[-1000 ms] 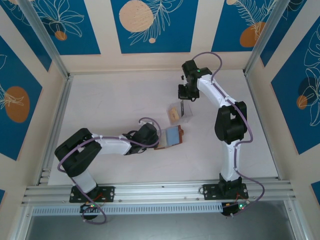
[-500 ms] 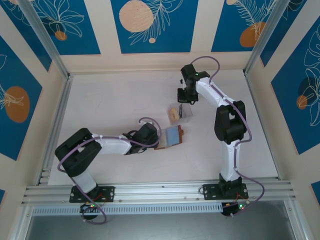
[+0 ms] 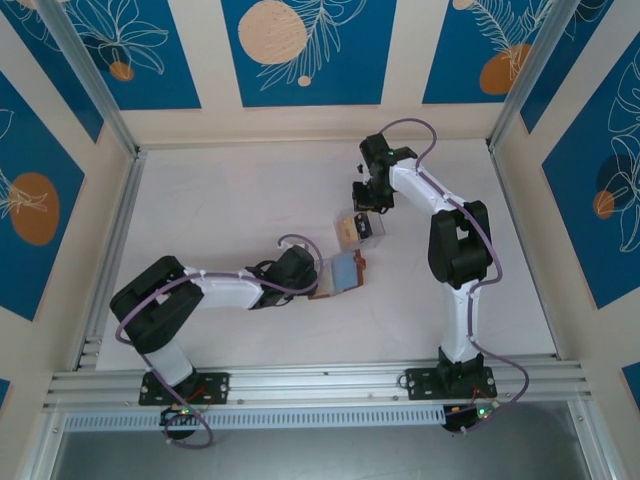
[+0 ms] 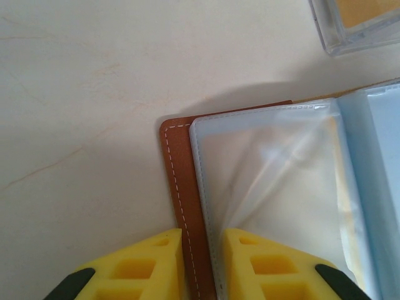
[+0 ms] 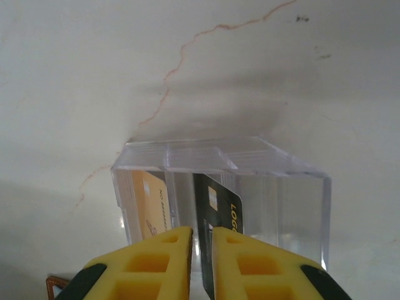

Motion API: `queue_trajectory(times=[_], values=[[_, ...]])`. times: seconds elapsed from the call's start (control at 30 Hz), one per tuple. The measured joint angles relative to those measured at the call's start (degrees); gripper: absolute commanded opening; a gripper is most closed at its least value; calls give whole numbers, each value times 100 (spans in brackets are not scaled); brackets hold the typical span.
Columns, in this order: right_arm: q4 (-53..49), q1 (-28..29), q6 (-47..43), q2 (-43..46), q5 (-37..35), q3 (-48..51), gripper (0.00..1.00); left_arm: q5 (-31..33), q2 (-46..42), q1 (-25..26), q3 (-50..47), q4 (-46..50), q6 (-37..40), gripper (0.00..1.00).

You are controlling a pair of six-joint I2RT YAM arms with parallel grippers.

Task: Put the credit cards into the card holder
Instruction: Adjust the credit card in the storage box, then pick up the credit card from the storage box.

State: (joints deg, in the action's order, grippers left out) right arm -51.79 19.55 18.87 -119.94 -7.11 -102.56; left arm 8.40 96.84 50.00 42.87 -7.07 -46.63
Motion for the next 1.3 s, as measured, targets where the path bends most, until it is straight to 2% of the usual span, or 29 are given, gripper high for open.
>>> queue_trajectory(times=[0.23,0.33,0.47,0.67,0.93,1.3], values=[[26,39,0,2,-7,216,20,0,0,0,0,-2,0,22],[37,107,2,4,-63,348,28,0,0,0,0,-2,0,21],[37,179,17,7,-195,372,29,0,0,0,0,-2,0,21],[146,264,22,103,-564,527,29,0,0,0,0,-2,0,21],[144,339,57,424,-1163,658,38,0,0,0,0,-2,0,21],[17,356,85,260,-1497,656,36,0,-2,0,0,-2,0,21]])
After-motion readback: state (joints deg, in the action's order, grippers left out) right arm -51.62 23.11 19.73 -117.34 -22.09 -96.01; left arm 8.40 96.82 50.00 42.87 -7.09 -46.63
